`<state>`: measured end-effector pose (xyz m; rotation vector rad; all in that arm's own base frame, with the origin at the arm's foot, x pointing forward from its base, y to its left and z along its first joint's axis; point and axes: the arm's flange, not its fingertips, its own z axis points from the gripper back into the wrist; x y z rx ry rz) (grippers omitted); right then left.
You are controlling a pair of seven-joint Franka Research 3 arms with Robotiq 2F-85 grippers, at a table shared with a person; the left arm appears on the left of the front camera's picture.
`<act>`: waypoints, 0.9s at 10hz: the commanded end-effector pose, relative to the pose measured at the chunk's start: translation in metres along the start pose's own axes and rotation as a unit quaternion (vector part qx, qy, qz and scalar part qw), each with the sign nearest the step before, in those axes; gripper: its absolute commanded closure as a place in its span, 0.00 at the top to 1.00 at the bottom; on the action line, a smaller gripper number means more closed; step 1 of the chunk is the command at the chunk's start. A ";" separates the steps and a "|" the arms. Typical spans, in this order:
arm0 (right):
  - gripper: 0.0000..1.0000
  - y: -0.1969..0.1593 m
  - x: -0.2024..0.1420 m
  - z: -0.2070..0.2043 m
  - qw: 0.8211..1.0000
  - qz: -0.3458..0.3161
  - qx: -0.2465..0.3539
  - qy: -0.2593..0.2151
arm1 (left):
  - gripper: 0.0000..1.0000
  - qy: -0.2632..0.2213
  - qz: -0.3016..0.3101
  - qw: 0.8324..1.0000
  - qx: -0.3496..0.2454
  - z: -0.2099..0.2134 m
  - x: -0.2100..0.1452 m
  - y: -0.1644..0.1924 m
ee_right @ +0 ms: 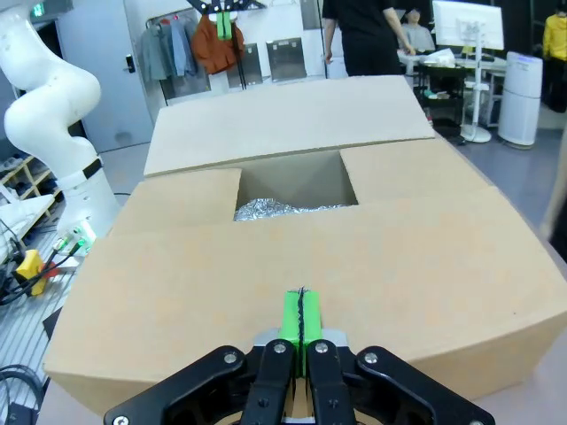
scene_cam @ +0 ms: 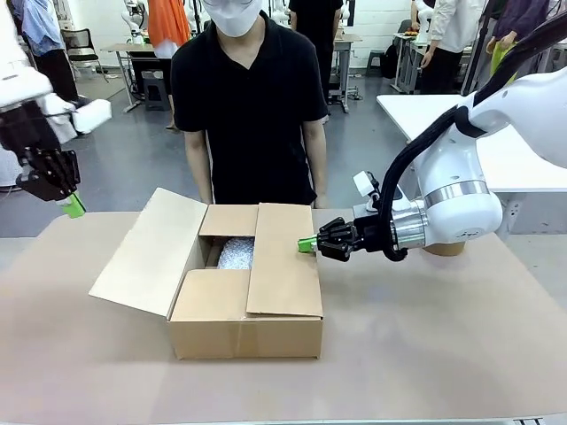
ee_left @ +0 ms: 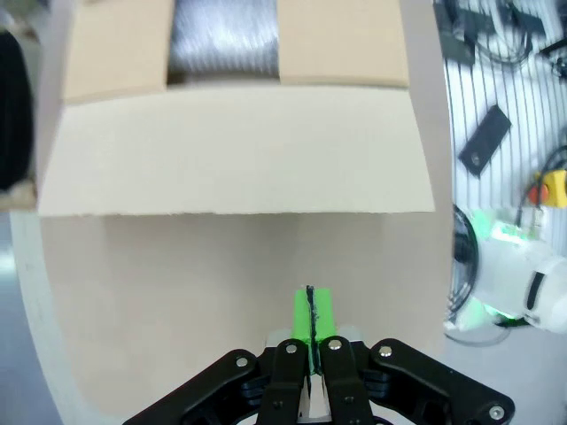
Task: Wrap the clocks to prevent damage.
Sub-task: Push the left (or right) flap of the Package Box to close it.
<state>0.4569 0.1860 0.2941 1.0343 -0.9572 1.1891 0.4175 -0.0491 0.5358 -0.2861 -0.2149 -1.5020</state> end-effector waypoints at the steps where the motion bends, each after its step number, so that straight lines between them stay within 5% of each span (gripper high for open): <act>1: 0.01 0.000 -0.003 -0.002 1.000 -0.005 -0.001 0.003 | 0.00 -0.125 -0.020 0.992 0.027 -0.013 -0.049 -0.001; 2: 0.01 0.000 -0.003 -0.002 1.000 -0.005 -0.001 0.003 | 0.00 -0.161 -0.029 0.984 0.073 -0.030 -0.069 -0.025; 5: 0.01 0.000 -0.003 -0.002 1.000 -0.005 -0.001 0.003 | 0.00 -0.201 0.006 0.977 0.068 -0.045 -0.103 -0.021; 6: 0.01 0.000 -0.003 -0.002 1.000 -0.005 -0.001 0.003 | 0.00 -0.174 0.038 0.982 0.059 -0.035 -0.092 -0.017; 9: 0.01 0.000 -0.003 -0.002 1.000 -0.005 -0.001 0.003 | 0.00 -0.187 0.007 0.981 0.056 -0.039 -0.104 -0.016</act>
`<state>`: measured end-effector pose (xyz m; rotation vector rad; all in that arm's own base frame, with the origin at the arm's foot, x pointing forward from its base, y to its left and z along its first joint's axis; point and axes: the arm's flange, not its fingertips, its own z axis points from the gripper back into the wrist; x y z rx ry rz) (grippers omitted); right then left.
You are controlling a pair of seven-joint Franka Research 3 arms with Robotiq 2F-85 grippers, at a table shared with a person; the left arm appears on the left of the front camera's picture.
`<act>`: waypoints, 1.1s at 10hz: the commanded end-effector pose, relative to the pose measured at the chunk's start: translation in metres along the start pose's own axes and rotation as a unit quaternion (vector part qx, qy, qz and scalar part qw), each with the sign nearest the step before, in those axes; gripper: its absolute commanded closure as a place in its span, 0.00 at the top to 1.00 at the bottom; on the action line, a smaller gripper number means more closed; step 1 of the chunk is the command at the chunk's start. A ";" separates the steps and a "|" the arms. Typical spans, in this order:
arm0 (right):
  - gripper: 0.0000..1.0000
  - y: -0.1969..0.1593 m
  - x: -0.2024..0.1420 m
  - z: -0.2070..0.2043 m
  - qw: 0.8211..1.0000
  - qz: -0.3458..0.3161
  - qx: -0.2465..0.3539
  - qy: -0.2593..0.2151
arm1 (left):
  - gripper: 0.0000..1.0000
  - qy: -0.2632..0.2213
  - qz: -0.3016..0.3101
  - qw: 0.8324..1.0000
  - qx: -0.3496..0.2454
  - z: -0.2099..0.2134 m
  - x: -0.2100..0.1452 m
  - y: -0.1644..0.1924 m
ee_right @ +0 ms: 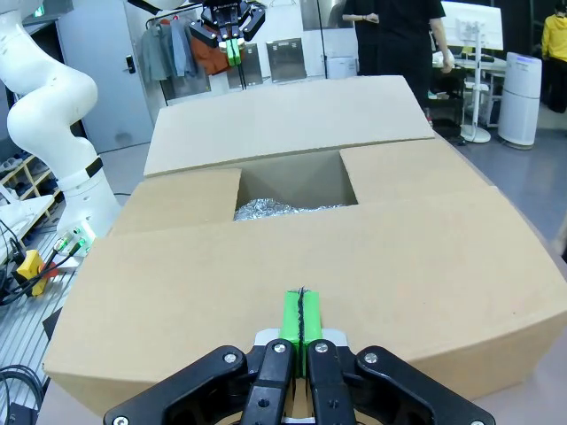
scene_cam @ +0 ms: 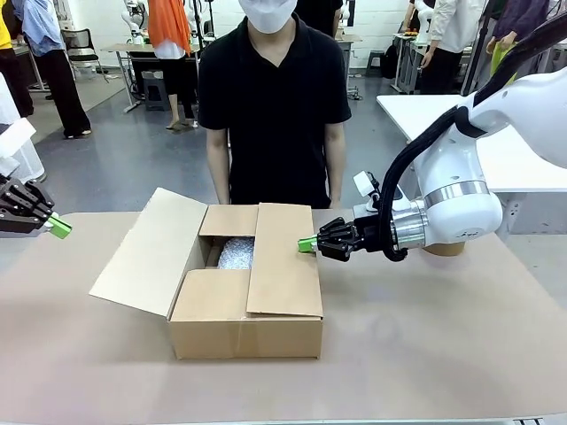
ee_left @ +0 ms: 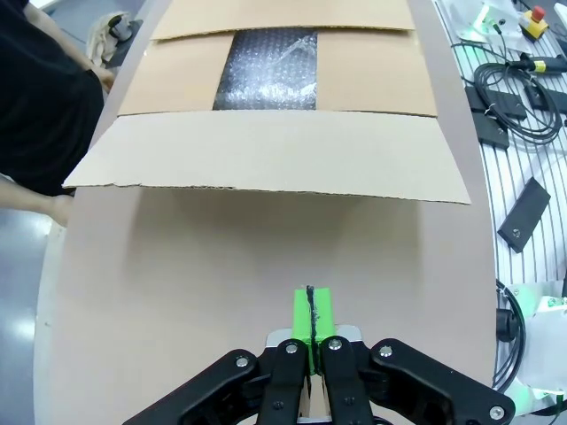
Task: Wrap the clocks to prevent damage.
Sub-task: Push the left (or right) flap of the Package Box to close it.
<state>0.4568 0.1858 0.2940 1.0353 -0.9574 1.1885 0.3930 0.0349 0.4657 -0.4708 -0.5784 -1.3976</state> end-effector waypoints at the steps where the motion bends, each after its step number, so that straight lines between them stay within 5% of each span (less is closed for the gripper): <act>1: 0.01 0.000 -0.003 -0.002 1.000 -0.005 -0.001 0.003 | 0.00 -0.007 -0.007 1.000 0.000 0.002 -0.001 0.001; 3: 0.01 0.000 -0.003 -0.002 1.000 -0.005 -0.001 0.003 | 0.00 0.000 -0.001 1.000 0.000 0.000 0.001 0.000; 5: 0.01 0.000 -0.003 -0.002 1.000 -0.005 -0.001 0.003 | 0.00 -0.082 0.015 0.996 -0.036 -0.019 -0.048 0.038; 8: 0.01 0.000 -0.003 -0.002 1.000 -0.005 -0.001 0.003 | 0.00 -0.191 0.025 0.981 -0.031 -0.045 -0.087 0.049; 11: 0.01 0.000 -0.003 -0.002 1.000 -0.005 -0.001 0.003 | 0.00 -0.211 0.032 0.975 -0.057 -0.091 -0.098 0.060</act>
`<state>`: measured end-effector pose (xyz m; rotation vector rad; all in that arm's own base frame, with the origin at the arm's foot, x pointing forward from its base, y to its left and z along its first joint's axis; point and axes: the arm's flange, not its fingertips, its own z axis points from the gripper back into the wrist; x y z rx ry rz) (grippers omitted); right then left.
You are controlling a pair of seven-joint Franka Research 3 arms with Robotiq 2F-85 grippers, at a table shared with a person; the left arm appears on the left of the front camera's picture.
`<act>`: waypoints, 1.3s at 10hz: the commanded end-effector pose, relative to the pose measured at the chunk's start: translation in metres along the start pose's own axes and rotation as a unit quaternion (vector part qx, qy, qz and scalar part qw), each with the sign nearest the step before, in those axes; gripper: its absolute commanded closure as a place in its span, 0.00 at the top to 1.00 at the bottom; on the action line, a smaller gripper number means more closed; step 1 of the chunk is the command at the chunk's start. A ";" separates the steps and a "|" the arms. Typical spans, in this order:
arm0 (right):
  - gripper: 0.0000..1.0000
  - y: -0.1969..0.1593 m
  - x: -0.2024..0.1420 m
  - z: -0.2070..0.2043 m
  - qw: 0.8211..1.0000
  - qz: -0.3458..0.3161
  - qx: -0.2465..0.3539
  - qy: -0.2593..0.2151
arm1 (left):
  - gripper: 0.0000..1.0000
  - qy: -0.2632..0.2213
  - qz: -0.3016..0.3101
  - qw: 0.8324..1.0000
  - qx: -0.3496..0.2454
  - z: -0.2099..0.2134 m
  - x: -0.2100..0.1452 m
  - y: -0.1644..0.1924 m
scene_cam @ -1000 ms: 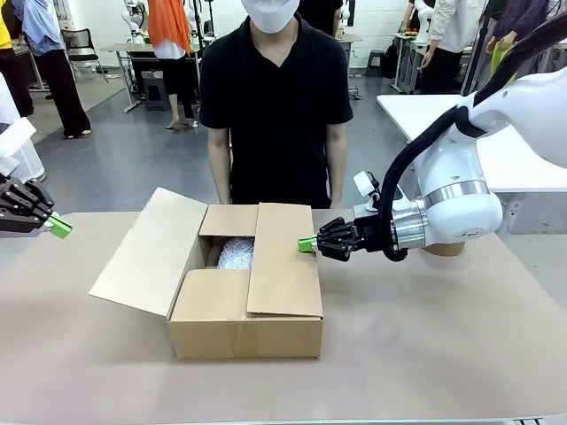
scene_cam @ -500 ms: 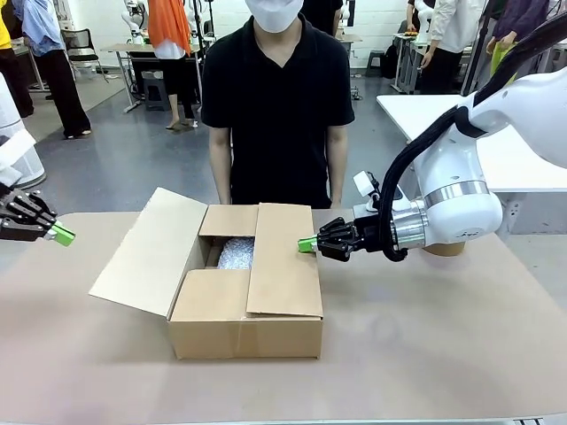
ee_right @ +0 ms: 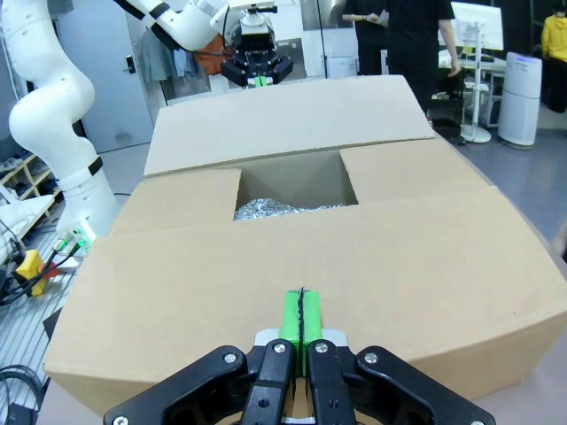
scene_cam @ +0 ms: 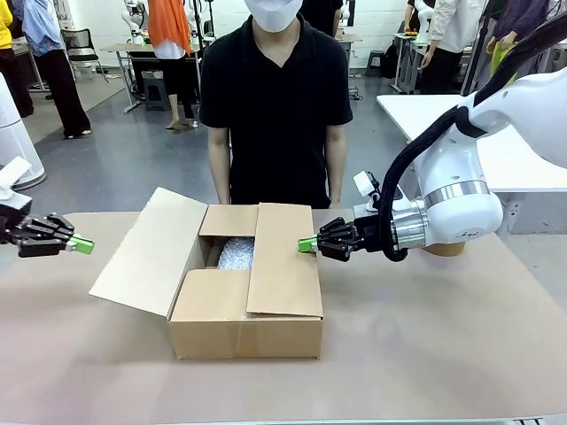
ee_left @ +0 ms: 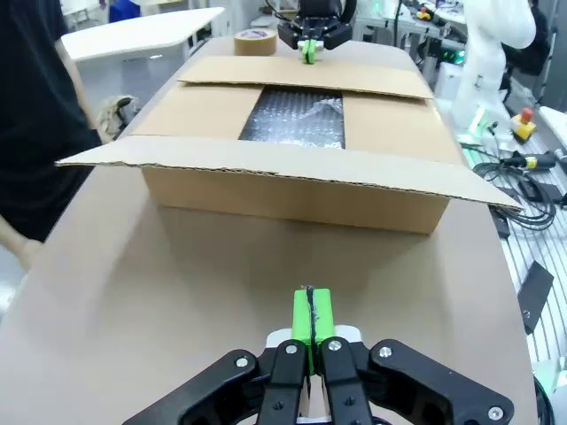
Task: Wrap the clocks to prevent damage.
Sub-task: Push the left (or right) flap of the Package Box to close it.
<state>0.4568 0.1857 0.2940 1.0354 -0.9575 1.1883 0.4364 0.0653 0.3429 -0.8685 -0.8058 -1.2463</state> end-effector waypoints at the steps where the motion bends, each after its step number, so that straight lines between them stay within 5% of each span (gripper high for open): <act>1: 0.01 0.000 -0.003 -0.002 1.000 -0.005 -0.001 0.003 | 0.00 -0.016 -0.023 1.000 -0.015 -0.021 -0.007 0.026; 13: 0.01 0.000 -0.003 -0.002 1.000 -0.005 -0.001 0.003 | 0.00 -0.055 -0.108 0.991 -0.064 -0.115 0.015 0.024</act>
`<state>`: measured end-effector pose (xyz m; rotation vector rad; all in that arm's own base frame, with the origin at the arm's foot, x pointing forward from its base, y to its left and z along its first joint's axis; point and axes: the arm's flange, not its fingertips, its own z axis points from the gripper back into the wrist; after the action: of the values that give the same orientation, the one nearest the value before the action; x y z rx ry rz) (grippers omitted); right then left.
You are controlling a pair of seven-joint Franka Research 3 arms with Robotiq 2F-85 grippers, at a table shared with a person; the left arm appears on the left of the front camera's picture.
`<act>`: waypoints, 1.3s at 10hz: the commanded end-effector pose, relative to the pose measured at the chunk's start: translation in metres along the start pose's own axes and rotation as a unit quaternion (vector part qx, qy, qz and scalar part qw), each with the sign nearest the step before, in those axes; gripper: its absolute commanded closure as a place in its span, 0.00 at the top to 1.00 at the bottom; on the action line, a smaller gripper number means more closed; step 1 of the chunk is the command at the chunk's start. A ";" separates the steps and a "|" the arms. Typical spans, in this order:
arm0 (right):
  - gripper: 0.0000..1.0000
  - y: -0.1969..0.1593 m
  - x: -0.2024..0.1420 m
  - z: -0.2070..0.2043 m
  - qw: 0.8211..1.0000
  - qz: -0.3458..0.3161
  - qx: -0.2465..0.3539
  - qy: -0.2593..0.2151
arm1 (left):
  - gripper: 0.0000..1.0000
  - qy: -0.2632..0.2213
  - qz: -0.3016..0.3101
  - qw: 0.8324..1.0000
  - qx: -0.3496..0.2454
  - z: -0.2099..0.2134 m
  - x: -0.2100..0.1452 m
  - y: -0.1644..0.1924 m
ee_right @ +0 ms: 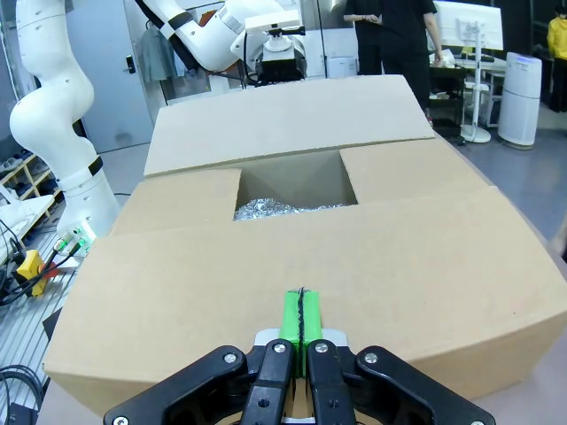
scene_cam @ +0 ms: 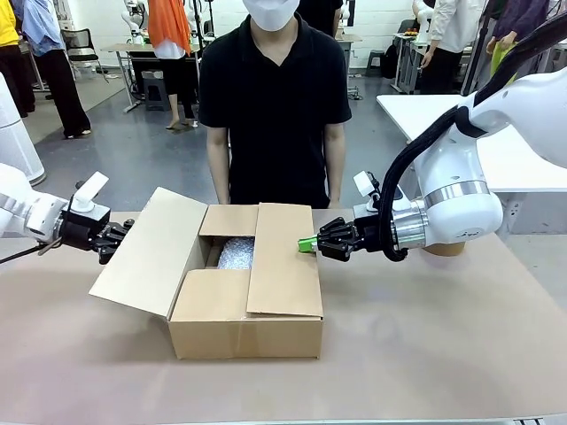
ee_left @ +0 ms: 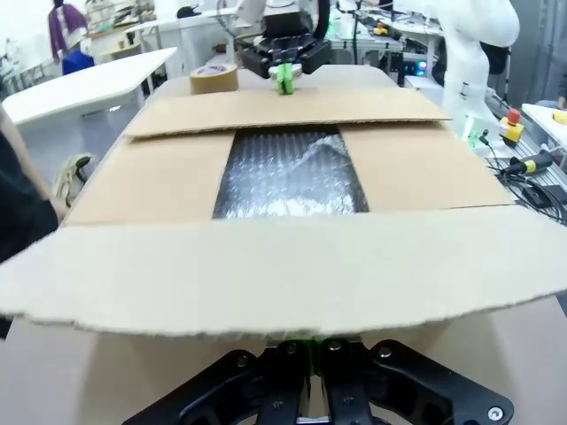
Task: Wrap the clocks to prevent damage.
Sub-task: Push the left (or right) flap of the Package Box to close it.
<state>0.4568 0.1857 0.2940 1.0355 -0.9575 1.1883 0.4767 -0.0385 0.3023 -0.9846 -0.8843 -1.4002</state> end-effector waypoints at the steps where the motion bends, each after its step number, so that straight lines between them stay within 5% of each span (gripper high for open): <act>1: 0.01 0.000 -0.003 -0.002 1.000 -0.005 -0.001 0.003 | 0.00 -0.010 -0.045 0.999 -0.017 -0.007 0.006 -0.008; 13: 0.01 0.000 -0.003 -0.002 1.000 -0.005 -0.001 0.003 | 0.00 -0.023 -0.057 0.997 -0.051 -0.094 0.042 0.004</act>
<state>0.4568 0.1856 0.2940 1.0355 -0.9575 1.1882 0.4666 -0.1304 0.3113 -1.0955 -0.9011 -1.5434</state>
